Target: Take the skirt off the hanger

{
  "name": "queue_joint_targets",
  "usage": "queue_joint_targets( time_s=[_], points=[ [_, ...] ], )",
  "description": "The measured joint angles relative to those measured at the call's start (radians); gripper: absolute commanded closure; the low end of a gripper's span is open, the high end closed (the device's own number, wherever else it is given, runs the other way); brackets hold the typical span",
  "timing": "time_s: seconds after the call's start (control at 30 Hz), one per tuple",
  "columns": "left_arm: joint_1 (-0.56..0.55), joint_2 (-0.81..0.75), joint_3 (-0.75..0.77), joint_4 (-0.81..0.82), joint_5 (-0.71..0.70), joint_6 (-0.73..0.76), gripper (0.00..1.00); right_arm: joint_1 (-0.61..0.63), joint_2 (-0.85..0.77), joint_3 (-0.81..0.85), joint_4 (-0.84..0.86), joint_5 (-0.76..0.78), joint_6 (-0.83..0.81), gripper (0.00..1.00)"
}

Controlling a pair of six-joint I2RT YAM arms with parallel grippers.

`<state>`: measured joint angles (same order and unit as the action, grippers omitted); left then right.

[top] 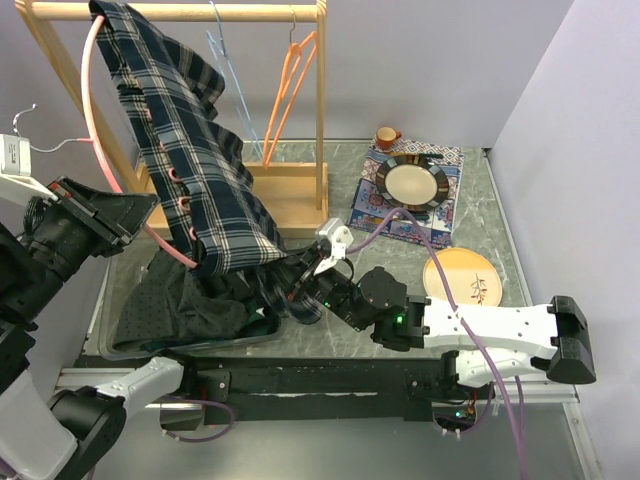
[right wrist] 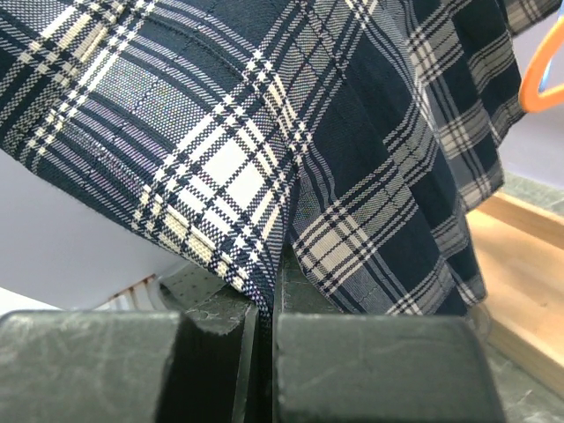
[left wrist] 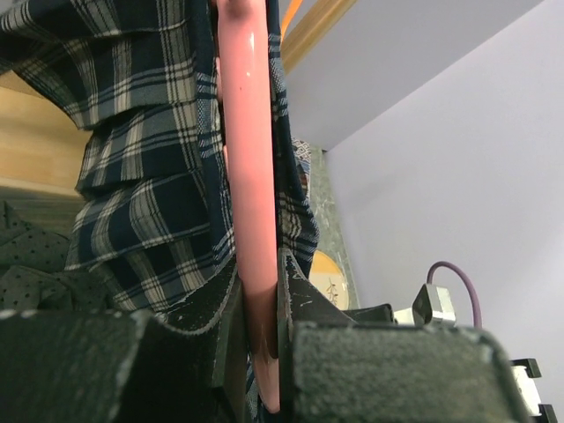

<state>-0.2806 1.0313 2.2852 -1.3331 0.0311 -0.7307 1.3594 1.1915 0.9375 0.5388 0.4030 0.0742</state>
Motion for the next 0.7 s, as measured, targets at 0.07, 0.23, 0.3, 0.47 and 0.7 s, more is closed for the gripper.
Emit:
queue_joint_targets(
  time_s=[0.07, 0.23, 0.3, 0.47, 0.7],
  points=[
    [-0.002, -0.001, -0.001, 0.002, -0.002, 0.008, 0.99, -0.021, 0.000, 0.000, 0.004, -0.016, -0.005, 1.00],
    [-0.059, 0.031, 0.060, -0.028, -0.026, 0.013, 0.99, -0.087, -0.055, -0.058, 0.032, -0.087, 0.026, 1.00],
    [-0.077, 0.021, 0.042, -0.012, -0.031, 0.022, 0.99, -0.116, -0.093, -0.083, 0.012, -0.073, 0.026, 1.00],
    [-0.083, -0.063, 0.029, 0.050, -0.082, 0.068, 0.99, -0.203, -0.114, -0.101, -0.081, 0.032, 0.021, 1.00],
    [-0.082, -0.257, -0.119, 0.158, -0.056, 0.063, 0.99, -0.170, -0.095, -0.049, -0.222, -0.049, 0.012, 1.00]
  ],
)
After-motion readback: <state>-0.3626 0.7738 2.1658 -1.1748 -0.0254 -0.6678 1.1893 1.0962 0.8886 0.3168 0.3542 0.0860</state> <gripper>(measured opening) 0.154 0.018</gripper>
